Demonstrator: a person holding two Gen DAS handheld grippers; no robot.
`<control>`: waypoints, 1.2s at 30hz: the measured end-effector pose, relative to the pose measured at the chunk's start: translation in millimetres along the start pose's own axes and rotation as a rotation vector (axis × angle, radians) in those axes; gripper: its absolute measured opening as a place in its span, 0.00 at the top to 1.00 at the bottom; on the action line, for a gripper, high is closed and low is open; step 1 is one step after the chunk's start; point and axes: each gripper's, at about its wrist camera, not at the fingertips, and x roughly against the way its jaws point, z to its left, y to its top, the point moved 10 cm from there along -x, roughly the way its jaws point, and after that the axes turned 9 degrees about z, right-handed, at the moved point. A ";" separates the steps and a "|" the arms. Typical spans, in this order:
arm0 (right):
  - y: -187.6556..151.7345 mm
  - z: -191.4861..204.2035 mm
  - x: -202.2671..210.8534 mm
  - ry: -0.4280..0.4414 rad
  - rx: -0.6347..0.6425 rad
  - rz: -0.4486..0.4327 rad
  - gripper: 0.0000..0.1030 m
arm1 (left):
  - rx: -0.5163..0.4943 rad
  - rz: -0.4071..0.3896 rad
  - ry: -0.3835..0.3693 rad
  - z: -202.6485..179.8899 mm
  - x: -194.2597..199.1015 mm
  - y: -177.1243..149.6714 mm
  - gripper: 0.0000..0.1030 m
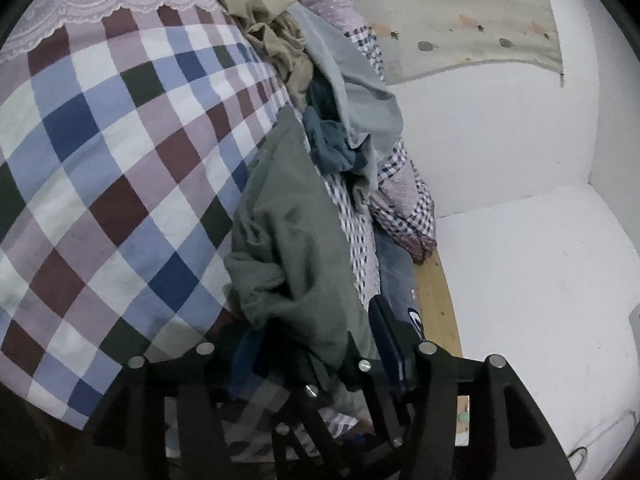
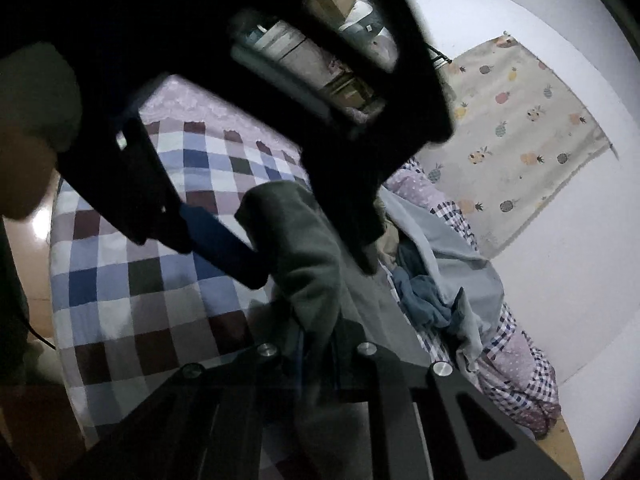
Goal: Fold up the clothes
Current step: 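Lift the green sweatshirt with the right tool while the left tool holds its edge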
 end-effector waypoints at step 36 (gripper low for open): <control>4.7 -9.5 0.4 0.017 -0.017 -0.062 0.83 | -0.028 -0.015 0.028 -12.1 -6.1 17.7 0.88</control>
